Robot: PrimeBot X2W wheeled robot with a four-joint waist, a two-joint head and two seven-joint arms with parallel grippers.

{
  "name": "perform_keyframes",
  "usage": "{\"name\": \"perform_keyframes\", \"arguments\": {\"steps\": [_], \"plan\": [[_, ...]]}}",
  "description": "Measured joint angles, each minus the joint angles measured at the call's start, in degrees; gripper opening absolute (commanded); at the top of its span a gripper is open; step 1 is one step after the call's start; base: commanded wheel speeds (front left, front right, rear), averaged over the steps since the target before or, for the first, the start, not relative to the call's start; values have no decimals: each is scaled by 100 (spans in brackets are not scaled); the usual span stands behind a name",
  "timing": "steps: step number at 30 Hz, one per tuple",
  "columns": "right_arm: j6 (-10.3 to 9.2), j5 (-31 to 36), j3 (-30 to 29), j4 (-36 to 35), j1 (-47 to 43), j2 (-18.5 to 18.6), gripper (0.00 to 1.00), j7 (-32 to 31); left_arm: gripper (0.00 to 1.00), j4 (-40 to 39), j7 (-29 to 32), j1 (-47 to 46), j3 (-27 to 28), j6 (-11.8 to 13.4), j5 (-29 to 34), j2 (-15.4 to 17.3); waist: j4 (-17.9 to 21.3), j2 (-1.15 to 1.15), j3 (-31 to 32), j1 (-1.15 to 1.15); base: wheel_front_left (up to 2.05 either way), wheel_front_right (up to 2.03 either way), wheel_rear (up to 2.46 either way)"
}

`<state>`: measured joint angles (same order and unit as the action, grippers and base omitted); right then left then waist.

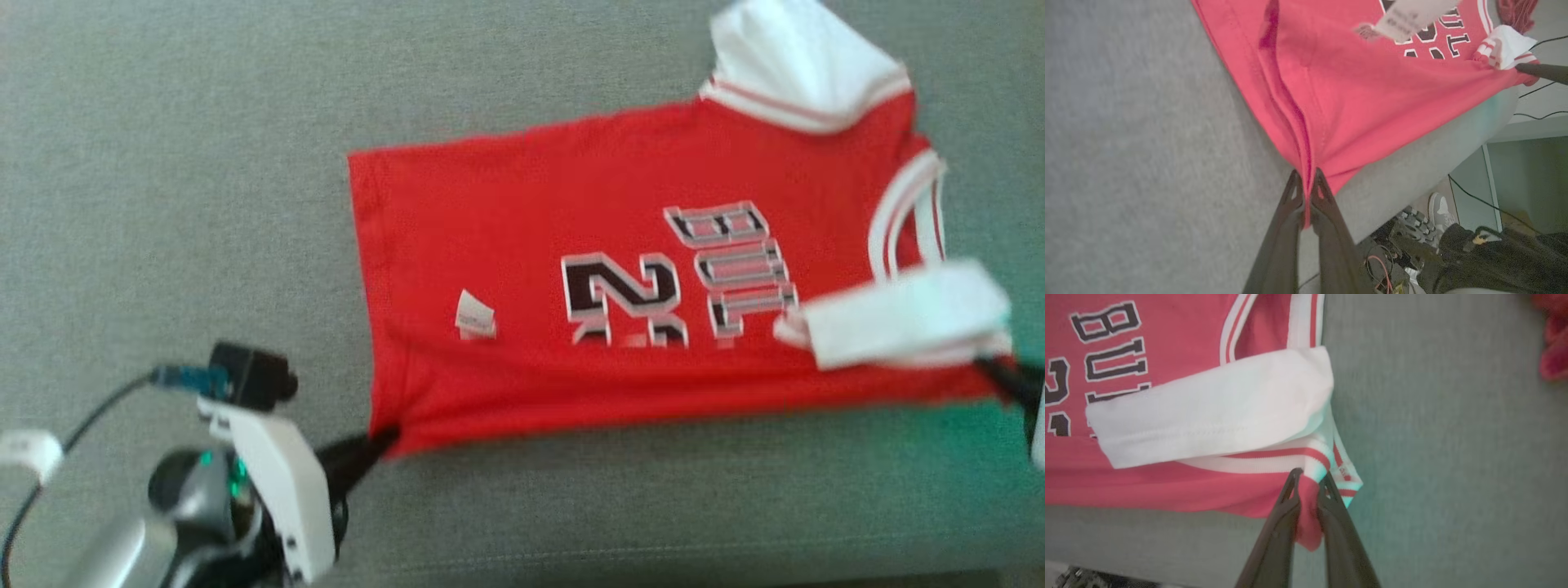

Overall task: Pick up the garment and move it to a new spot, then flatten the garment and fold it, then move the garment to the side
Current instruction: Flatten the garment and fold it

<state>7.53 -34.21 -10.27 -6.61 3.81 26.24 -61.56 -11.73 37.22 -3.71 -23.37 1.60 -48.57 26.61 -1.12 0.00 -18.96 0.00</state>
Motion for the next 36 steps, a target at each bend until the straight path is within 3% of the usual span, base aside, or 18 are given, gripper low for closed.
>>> {"name": "perform_keyframes", "arguments": {"steps": [3,4,5,6,7,8,15,20,23,27,36], "plan": [[0,-59,-14,-205,-510,12,0,-158,0,-114,-12,352,-31,49,-59,1,-14,0,-46,0,0,0,0],[0,-51,-13,-219,-603,12,27,-146,19,-119,-47,425,-57,56,-57,-14,-22,0,-62,0,0,0,0],[0,-41,-5,-224,-658,12,27,-132,19,-119,-87,477,-83,90,-53,-33,-30,0,-76,0,0,0,0],[0,-27,12,-235,-706,13,56,-93,36,-118,-118,495,-136,96,-34,-49,-40,0,-86,0,0,0,0],[0,10,31,-235,-722,12,100,-44,52,-118,-160,502,-191,97,12,-56,-50,0,-89,0,0,0,0],[0,23,29,-244,-724,11,100,21,100,-118,-204,503,-192,124,71,-74,-56,0,-86,0,0,0,0],[0,-121,-210,-787,-498,448,100,148,100,-439,-407,505,89,433,639,232,-98,0,-141,0,0,0,0],[0,-153,-272,-906,1022,614,100,156,100,-374,-412,-426,274,597,851,164,-179,0,-468,0,0,0,0],[0,266,22,-561,2226,673,100,213,100,64,-425,-1541,153,589,1107,-63,-274,0,-763,1,0,0,0],[0,851,578,326,3371,656,100,349,100,859,-370,-2616,-245,356,1206,-582,-500,0,-1119,3,0,0,0],[0,1472,1215,1892,4258,476,100,829,100,1952,-526,-3493,-627,32,1414,-1146,-1076,0,-1445,1,0,0,0]]}}
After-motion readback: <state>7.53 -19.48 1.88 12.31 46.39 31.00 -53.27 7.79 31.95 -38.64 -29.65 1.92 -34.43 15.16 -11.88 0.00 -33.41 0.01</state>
